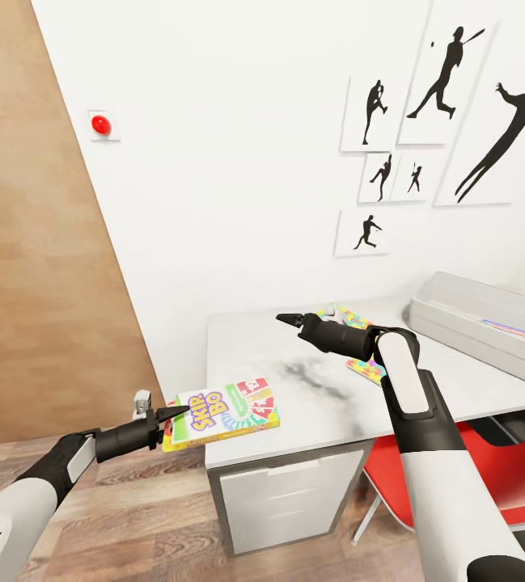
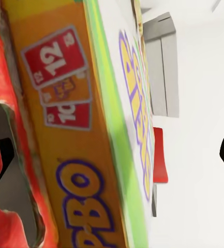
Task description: Put all the toys in the child's room - the three board games (two on the bed and one on the table), the two jigsaw puzzles on the table, and the tennis ball on the table - inside the toy box on the table in the child's room.
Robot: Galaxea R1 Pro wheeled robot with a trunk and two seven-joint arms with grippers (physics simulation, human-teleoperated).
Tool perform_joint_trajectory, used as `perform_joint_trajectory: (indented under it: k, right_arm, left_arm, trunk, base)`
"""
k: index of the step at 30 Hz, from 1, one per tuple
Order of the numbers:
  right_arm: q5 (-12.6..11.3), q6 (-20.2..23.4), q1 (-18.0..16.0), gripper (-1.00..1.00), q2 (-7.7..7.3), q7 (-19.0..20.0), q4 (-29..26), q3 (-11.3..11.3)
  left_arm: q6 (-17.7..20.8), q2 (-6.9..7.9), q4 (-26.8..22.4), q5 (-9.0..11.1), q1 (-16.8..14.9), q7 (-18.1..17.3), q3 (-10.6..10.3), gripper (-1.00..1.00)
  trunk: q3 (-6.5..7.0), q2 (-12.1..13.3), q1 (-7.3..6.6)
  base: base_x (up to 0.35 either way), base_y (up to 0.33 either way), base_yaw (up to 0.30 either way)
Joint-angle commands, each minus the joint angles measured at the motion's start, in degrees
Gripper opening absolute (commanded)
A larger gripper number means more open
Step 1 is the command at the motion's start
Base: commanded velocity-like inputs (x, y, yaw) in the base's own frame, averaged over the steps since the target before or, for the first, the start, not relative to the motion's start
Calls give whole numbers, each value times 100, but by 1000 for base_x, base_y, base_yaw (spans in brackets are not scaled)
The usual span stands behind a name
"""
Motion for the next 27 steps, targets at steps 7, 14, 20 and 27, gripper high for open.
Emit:
perform_joint_trajectory:
  k: [7,14,20,27]
  right_arm:
    - [-24,19,-4,100,-3,-27,-3,-3]
    - [-24,19,-4,100,-5,-27,-3,-3]
    - [-24,19,-4,100,-5,-27,-3,-3]
    - [-24,19,-4,100,-5,-27,-3,-3]
  left_arm:
    - [52,1,2,18,-3,-10,-1,100]
    - [52,1,4,18,-3,-10,-1,100]
    - [47,1,7,18,1,-10,-1,-100]
    - [42,7,5,18,5,-21,-1,-100]
  trunk:
    - [-6,-3,0]
    - [-6,-3,0]
    - [-6,-3,0]
    - [-6,-3,0]
  base:
    - [0,-2,0]
    - [0,0,0]
    - [0,0,0]
    - [0,0,0]
